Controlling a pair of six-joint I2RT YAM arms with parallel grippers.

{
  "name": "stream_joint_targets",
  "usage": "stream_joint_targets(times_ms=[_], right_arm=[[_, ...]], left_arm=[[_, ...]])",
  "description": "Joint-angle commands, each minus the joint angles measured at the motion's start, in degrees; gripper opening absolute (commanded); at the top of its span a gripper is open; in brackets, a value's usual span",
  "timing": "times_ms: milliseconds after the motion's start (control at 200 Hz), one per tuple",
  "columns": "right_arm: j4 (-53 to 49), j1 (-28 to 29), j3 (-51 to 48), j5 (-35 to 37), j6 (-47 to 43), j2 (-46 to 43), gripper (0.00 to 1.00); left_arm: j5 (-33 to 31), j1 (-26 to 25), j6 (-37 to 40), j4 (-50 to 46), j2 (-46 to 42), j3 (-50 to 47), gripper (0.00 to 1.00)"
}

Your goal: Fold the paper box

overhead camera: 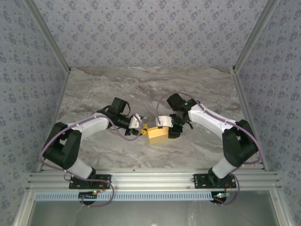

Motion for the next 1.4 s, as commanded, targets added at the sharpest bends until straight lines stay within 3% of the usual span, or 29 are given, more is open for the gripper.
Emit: stream_joint_targets(times_ms=[0, 395, 505, 1394], right_arm=[[0.97, 0.28, -0.97, 0.39, -0.86, -2.14, 0.58], [2.88, 0.38, -3.45, 3.36, -2.46, -2.02, 0.49], [2.55, 0.01, -3.47, 3.2, -2.33, -1.3, 0.48], [-3.1, 0.28, 0.58, 1.18, -1.96, 3.79, 0.46]], left_arm=[[0.66, -0.41, 0.33, 0.1, -1.9, -0.81, 0.2], [1.21, 0.97, -3.36, 5.47, -5.3, -3.04, 0.25], [1.61, 1.69, -5.43, 9.01, -6.62, -4.63, 0.37], [4.95, -0.22, -4.89, 8.42, -1.36, 0.42, 0.33]])
